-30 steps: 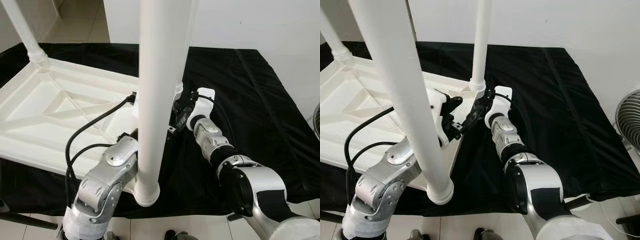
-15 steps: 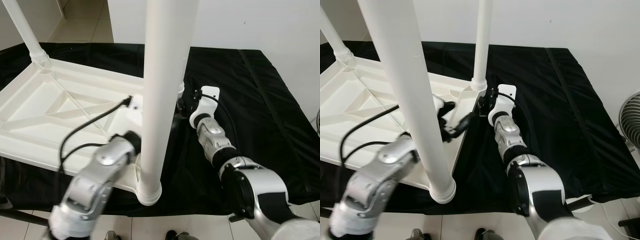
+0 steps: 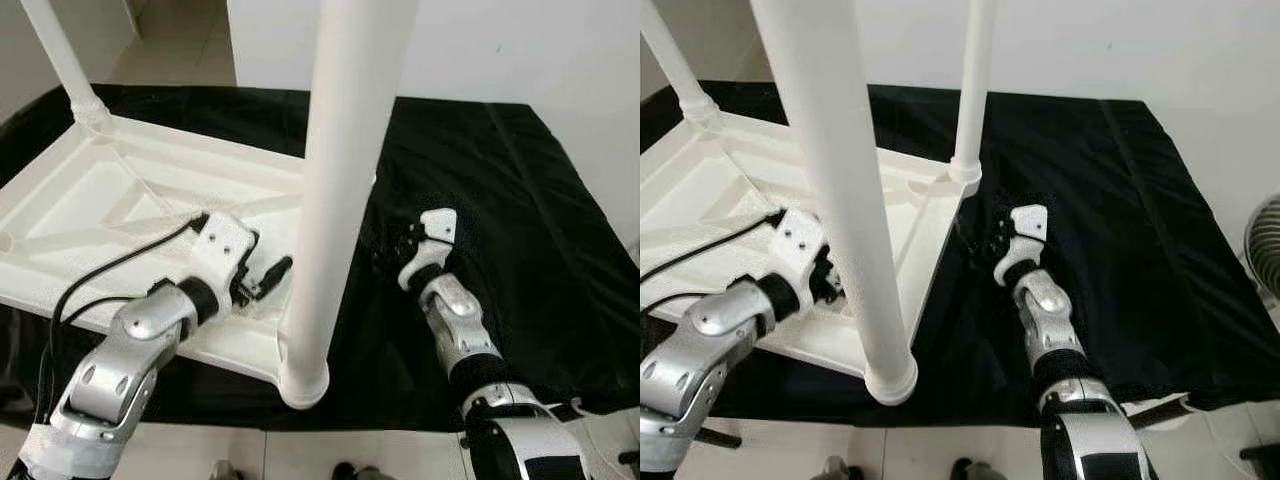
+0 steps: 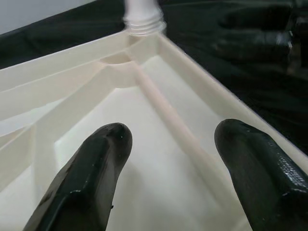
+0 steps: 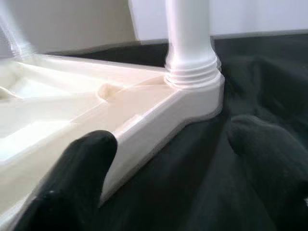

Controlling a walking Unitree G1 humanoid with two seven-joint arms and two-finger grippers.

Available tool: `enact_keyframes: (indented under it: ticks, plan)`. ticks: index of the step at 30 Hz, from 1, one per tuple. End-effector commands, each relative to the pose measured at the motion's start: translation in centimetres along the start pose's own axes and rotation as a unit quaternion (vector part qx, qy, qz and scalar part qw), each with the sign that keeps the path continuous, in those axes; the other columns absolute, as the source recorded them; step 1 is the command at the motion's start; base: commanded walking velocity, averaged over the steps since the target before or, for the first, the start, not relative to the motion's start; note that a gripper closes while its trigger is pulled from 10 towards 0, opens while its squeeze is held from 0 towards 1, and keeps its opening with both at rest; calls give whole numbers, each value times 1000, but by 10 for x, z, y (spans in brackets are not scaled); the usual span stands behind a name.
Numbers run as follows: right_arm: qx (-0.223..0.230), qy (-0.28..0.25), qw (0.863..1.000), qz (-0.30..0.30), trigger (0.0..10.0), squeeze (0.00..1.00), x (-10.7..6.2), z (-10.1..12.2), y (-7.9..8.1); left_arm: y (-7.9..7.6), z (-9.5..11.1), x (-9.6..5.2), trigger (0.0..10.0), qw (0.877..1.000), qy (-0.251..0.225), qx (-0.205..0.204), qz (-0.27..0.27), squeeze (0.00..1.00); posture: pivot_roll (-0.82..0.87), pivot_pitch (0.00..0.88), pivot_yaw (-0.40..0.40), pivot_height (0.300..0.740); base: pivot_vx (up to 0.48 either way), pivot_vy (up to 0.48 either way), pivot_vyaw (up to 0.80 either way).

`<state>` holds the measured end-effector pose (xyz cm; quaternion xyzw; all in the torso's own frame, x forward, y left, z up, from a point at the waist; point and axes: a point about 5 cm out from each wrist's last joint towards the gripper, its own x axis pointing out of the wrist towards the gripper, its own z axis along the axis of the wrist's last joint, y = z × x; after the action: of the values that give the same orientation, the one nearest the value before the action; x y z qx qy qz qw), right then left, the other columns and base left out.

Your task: Building children table

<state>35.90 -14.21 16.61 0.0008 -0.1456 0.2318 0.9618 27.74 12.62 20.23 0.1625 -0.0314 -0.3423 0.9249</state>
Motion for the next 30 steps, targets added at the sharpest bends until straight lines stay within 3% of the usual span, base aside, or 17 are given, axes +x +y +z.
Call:
enact_keyframes:
  ticks: [1,11,17,30]
  plan:
    - [9,-15,1000,24,10000,0,-6,9,0,-9,-8,-1,10000,999,14,10,-48,0,96,140,-34,740,0,0,0]
    - [8,-31,998,45,10000,0,-30,26,-8,-9,-23,-4,10000,993,39,41,-104,0,67,134,-23,740,0,0,0]
    - [2,-21,997,70,10000,0,-50,37,-8,10,-30,-15,10000,986,59,85,-133,0,56,138,-7,740,0,0,0]
    - [-14,12,996,83,10000,0,-70,48,-16,22,-36,-38,10000,972,84,113,-187,0,49,141,5,740,0,0,0]
